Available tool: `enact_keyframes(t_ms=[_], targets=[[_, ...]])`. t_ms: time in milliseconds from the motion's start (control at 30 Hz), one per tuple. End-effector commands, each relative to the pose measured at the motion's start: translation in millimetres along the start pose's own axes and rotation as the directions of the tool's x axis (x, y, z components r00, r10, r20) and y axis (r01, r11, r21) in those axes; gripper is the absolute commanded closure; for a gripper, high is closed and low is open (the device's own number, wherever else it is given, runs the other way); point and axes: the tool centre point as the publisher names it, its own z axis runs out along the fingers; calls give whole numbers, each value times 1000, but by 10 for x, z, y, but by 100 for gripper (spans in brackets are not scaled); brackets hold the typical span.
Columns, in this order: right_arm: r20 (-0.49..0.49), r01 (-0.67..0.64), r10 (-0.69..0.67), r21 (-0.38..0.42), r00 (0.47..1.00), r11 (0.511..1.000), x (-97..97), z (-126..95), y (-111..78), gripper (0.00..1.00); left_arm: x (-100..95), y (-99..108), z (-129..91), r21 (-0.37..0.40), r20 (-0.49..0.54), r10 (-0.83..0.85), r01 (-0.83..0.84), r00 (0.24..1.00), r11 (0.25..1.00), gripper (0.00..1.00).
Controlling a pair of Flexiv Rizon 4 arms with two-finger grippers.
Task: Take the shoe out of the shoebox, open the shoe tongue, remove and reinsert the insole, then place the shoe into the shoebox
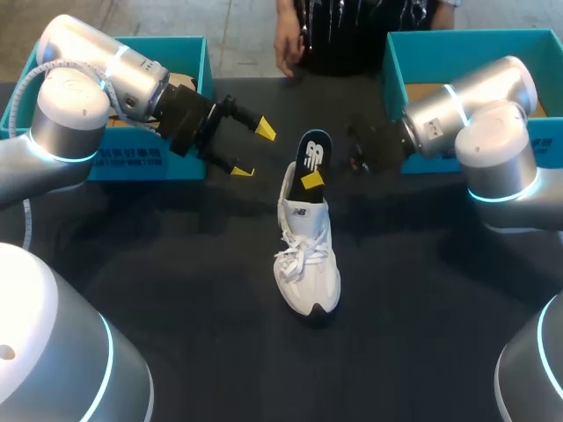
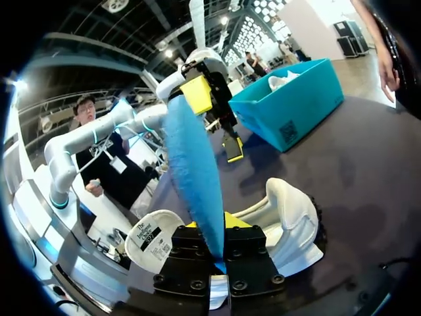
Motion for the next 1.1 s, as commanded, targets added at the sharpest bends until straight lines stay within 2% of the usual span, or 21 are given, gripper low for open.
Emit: enact_keyframes(t_ms=[33,267,600,933,1033,1100], targets=[[-34,-4,6,61,999,998,-136,114,117,100,5,-15,-13,-4,-1,1,-1,1000,1000,0],[-69,-28,35,102,997,994,-180,212,58,100,6,-19,-15,-4,-4,0,0,1000,1000,0],[-83,-84,94,116,992,990,-80,275,-187,100,-23,-14,18,-1,-5,4,-4,1000,1000,0],[-66,-79,87,121,994,989,-19,219,-134,100,-36,-10,44,2,-4,3,-3,1000,1000,0],[-58,-66,73,120,996,991,-4,195,-96,66,-39,-12,50,5,-1,4,-4,1000,1000,0],[-48,-61,67,117,997,991,11,169,-69,57,-37,-13,53,7,-2,4,-4,1000,1000,0]])
